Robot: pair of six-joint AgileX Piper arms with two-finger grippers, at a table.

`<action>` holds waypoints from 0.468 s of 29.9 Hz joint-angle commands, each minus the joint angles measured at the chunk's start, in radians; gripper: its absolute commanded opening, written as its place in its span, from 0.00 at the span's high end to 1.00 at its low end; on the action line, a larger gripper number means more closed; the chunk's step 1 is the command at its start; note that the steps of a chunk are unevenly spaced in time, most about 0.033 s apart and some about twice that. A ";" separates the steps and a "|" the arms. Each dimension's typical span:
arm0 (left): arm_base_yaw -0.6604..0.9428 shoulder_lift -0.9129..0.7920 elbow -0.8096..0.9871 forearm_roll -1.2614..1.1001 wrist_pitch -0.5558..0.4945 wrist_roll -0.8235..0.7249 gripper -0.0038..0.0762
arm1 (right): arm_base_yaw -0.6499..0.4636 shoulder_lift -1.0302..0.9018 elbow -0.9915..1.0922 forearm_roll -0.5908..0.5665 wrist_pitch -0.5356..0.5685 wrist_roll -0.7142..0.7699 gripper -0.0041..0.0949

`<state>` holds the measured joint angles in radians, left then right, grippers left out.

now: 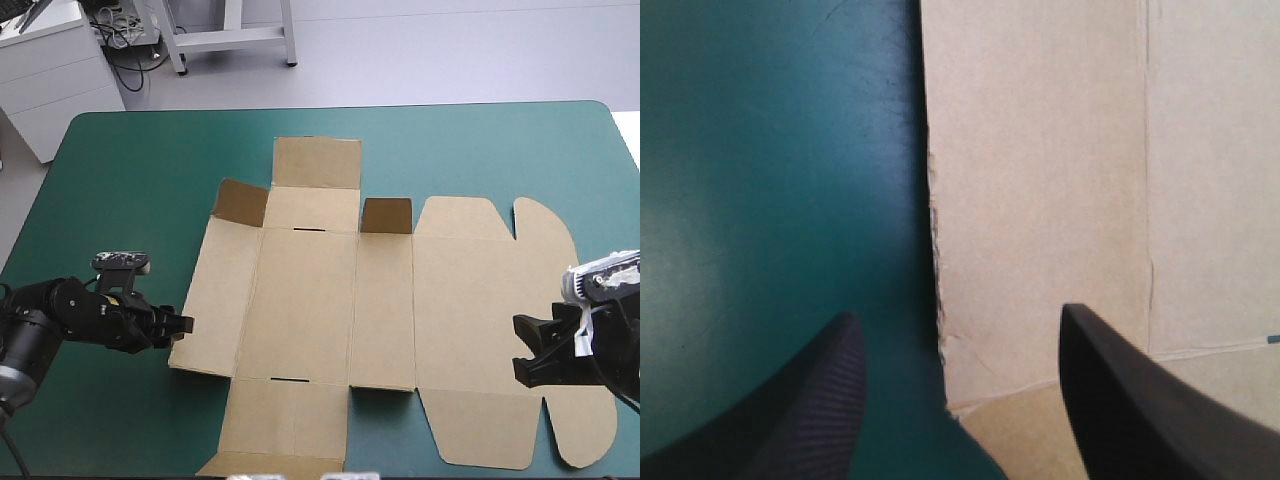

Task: Fold the box

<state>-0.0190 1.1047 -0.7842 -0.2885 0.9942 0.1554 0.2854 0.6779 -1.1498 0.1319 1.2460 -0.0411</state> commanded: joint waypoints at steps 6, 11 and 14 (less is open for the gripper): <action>0.159 0.095 -0.024 -0.114 -0.021 0.104 0.42 | -0.005 -0.001 -0.014 0.000 -0.043 -0.005 0.48; 0.341 0.174 -0.024 -0.379 0.063 0.320 0.42 | -0.005 -0.001 -0.014 0.000 -0.040 -0.011 0.48; 0.385 0.220 -0.024 -0.547 0.140 0.449 0.42 | -0.005 -0.001 -0.014 0.002 -0.042 -0.017 0.48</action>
<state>0.3341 1.3109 -0.7842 -0.6339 1.0615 0.4797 0.2854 0.6745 -1.1403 0.1329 1.2460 -0.0462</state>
